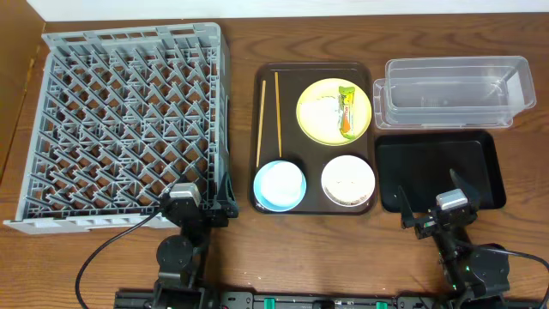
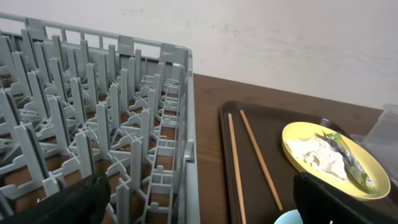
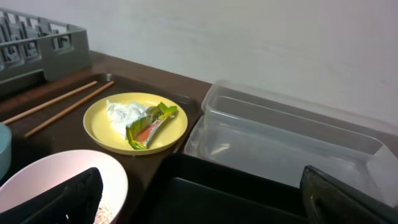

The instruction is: Sort waste into correct bins and load items into the dishwasher

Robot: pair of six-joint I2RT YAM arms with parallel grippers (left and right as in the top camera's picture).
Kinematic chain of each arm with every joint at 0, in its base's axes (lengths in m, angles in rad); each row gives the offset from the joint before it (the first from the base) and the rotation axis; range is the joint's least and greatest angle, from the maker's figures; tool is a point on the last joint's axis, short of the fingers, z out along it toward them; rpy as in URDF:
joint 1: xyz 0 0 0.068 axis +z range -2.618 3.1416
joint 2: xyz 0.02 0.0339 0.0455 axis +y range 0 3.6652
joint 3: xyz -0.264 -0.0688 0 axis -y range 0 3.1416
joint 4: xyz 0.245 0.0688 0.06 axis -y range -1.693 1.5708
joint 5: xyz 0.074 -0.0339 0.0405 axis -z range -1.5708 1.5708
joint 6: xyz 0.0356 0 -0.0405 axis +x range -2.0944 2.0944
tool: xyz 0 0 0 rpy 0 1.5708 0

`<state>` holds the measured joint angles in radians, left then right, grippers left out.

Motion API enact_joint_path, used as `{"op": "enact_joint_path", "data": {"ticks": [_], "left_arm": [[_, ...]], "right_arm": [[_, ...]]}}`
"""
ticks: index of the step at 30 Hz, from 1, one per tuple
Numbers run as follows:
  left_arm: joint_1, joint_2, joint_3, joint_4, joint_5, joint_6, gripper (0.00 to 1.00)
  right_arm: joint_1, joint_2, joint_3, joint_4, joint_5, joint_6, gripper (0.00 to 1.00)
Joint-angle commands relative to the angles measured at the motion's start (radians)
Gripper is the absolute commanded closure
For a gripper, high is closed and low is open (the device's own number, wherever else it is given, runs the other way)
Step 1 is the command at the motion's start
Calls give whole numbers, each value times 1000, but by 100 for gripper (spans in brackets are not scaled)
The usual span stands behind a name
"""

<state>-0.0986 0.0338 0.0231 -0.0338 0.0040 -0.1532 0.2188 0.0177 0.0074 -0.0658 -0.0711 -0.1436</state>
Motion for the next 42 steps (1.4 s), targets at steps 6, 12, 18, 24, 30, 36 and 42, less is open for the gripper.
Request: {"op": "enact_joint_path", "data": {"ticks": [6, 12, 18, 24, 30, 36, 42], "left_arm": [[4, 3, -19, -38, -16, 6, 5], [4, 3, -19, -37, -16, 6, 5], [4, 3, -19, -37, -16, 6, 5], [4, 3, -19, -37, -16, 6, 5], [4, 3, -19, -28, -16, 6, 5], [4, 3, -19, -28, -12, 5, 5], [4, 10, 31, -39, 68, 6, 5]], "right_arm": [[9, 1, -2, -3, 0, -11, 1], [9, 1, -2, -2, 0, -11, 1], [9, 1, -2, -2, 0, -11, 1], [9, 1, -2, -2, -1, -11, 1], [9, 1, -2, 3, -37, -11, 1], [9, 1, -2, 10, -71, -3, 1], [9, 6, 48, 29, -147, 154, 1]]}}
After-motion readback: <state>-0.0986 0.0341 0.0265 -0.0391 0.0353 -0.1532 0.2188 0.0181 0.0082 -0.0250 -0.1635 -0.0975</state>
